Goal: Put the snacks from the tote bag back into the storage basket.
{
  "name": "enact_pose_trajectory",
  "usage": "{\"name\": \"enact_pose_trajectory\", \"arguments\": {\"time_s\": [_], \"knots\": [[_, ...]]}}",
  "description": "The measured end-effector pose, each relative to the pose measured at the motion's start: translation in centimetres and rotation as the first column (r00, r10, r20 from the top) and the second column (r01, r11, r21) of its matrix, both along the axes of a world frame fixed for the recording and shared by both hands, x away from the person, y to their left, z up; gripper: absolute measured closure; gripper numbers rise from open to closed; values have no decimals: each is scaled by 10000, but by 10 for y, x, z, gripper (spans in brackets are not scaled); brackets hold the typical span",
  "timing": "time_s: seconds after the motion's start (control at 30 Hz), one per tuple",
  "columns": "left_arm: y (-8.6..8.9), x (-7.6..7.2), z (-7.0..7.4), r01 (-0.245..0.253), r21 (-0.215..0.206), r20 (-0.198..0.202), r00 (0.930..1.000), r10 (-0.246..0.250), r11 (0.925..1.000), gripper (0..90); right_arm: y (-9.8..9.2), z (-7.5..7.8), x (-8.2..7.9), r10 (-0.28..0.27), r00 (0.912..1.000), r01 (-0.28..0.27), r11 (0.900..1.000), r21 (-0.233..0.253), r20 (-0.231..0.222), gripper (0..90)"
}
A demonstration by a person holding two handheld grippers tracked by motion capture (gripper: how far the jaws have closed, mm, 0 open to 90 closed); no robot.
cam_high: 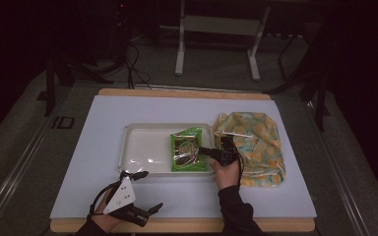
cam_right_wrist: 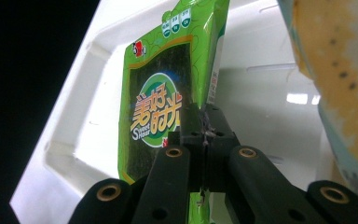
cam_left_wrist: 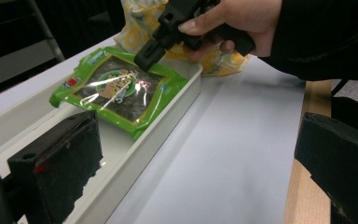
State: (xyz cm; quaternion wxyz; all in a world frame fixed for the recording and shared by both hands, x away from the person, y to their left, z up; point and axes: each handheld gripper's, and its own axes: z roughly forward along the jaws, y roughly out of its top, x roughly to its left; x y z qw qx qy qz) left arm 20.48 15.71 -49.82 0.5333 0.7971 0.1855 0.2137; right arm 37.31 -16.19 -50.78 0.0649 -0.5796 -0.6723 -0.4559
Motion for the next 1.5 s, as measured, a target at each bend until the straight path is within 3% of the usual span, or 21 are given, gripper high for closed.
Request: {"name": "enact_pose_trajectory", "arguments": {"time_s": [0.13,0.5,1.03,1.5], "knots": [[0,0,0,-8,23,-5,10000,8,10000,12,1,-3,-1,50,9999,-53,9996,-266,-128,890],[0,0,0,-23,9,-3,10000,23,10000,12,1,-7,0,77,9991,-94,9991,-412,-429,881],[0,1,0,3,61,7,10000,-3,10000,12,2,-4,4,331,9978,-361,9980,-513,-582,760],[0,0,0,-10,67,0,10000,10,10000,12,0,25,0,564,9982,-543,9937,-978,189,689]]}}
